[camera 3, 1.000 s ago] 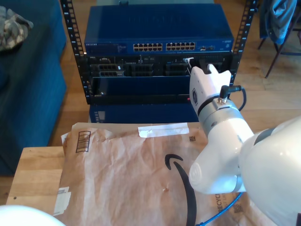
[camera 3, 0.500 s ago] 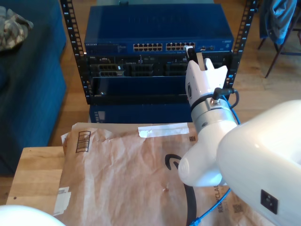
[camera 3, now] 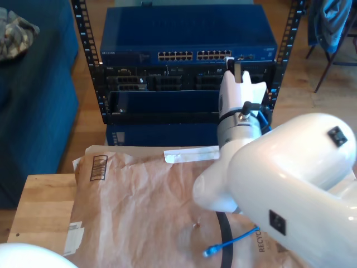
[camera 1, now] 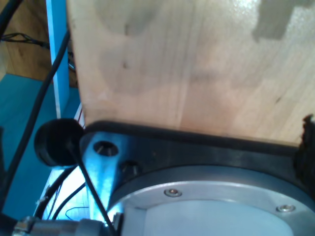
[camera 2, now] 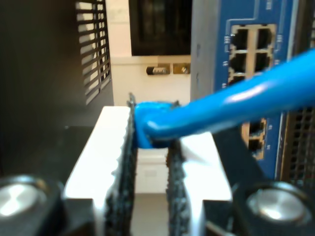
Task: Grab the cable and plug it in
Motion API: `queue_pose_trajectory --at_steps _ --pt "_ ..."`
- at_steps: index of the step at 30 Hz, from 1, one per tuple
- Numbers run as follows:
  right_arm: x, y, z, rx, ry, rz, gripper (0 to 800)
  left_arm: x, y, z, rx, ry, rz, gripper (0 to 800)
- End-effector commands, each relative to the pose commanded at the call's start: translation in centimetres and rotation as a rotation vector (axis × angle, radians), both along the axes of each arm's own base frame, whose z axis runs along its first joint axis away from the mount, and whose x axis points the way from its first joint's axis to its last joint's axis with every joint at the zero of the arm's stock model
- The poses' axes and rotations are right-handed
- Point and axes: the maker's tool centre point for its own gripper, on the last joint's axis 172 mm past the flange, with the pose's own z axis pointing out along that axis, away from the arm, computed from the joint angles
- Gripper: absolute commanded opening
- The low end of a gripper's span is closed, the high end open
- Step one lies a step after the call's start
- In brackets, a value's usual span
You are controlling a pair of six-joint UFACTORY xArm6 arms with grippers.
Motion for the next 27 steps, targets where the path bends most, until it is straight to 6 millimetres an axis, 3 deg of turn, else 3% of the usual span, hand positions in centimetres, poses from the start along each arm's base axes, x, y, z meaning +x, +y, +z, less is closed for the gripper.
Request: queue_pose_trajectory --at_steps 20,27 --pt "2.9 0.1 -1.9 0.019 -0.048 -0.076 1 0.0 0.0 0.0 0.0 -0.001 -0.001 800" --pt "4.7 -0.8 -2.9 0.008 -0.036 -0.095 2 0.0 0.0 0.0 0.0 0.001 -0.001 800"
